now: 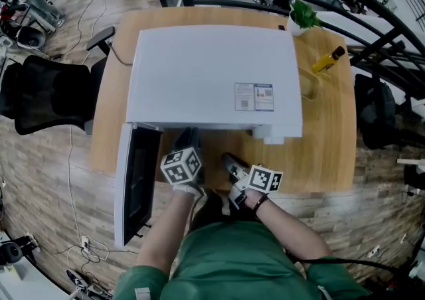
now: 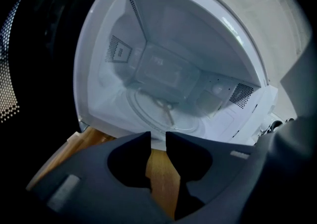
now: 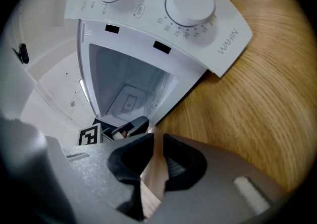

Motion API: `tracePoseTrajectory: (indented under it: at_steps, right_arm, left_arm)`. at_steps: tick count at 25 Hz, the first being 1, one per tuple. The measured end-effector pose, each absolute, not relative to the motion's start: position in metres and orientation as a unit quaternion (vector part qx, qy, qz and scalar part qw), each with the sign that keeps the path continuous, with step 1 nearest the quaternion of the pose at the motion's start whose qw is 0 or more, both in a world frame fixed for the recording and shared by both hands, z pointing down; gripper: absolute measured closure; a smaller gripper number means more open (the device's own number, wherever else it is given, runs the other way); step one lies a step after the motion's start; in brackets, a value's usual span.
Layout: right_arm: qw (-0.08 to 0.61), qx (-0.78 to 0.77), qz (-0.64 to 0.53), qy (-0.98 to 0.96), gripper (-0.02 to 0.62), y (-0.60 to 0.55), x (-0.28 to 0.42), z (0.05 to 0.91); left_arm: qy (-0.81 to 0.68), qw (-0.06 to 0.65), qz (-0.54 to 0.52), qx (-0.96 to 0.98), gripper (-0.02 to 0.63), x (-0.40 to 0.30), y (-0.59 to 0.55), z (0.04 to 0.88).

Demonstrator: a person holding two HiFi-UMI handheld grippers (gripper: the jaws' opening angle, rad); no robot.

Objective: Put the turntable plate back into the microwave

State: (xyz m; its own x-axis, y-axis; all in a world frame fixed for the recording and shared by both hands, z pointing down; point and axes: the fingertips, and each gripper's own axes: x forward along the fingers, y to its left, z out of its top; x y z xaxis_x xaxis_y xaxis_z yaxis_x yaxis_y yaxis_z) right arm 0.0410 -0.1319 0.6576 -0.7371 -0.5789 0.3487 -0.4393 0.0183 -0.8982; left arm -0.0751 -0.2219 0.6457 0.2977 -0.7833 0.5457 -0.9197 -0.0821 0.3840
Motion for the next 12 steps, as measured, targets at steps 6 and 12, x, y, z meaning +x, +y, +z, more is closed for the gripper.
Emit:
tracePoseTrajectory:
  at_steps: [6, 12]
  right_arm:
    - [0.075, -0.369, -0.581, 0.721, 0.528, -0.162, 0.042, 0.643]
    - [0.079, -0.398, -0.582, 0.705, 0.529, -0.2, 0.027, 0.646]
  left_arm:
    - [-0.585, 0.359, 0.095, 0.721, 0.503, -0.081, -0.21, 0.647]
    - [-0.573, 0.375, 0.078, 0.724, 0.503, -0.077, -0.206, 0.641]
